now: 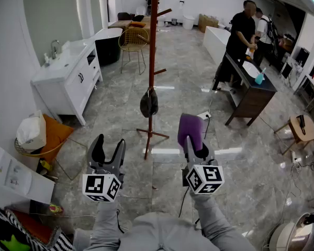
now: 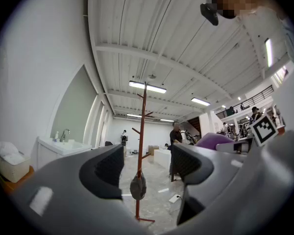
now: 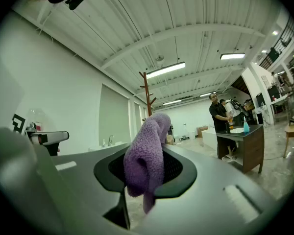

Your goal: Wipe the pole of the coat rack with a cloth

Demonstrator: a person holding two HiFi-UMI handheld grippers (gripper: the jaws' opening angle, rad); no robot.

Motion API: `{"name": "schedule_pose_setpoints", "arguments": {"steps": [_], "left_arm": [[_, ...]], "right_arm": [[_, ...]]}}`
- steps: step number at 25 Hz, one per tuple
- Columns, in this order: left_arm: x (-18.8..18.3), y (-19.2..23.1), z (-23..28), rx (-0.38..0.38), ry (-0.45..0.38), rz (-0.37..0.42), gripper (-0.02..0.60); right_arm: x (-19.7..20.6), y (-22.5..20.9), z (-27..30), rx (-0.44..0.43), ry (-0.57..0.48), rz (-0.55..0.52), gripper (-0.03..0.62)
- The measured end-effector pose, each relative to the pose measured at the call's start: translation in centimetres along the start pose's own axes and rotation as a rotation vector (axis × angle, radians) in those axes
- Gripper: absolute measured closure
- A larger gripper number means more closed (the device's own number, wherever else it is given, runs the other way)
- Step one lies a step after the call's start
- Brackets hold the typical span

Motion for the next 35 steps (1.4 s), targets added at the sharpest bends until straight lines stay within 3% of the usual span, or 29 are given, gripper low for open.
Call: {"name": "schedule_pose_setpoints", "arguments": {"steps": [18,29,35], "left_arm": [[0.1,-0.5,0.9,0.000,0.007,-0.005,0.244],[0.8,-4.6,2.4,-0.014,0.018,0.001,0.244],[1.1,-4.2,4.2,-0.021,0.034,0.000,0.244]], "right_arm": [[0.1,-0.6,0.3,-0.012,-0.001,0.027,0.509],[0.7,-4.4,-0.3,-0.059,0.001,0.064,0.508],[0.9,-4.9,1.7,-0.079,0.014,0.071,0.508]]}}
Point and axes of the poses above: the fingertips, and each gripper's own axes: z forward along the fingers, y to its left, x out of its underside, the point moved 7 cm from there along -z, backward along the fingers, and after that the axes turned 11 degrees about y, right-handed, at the moved point
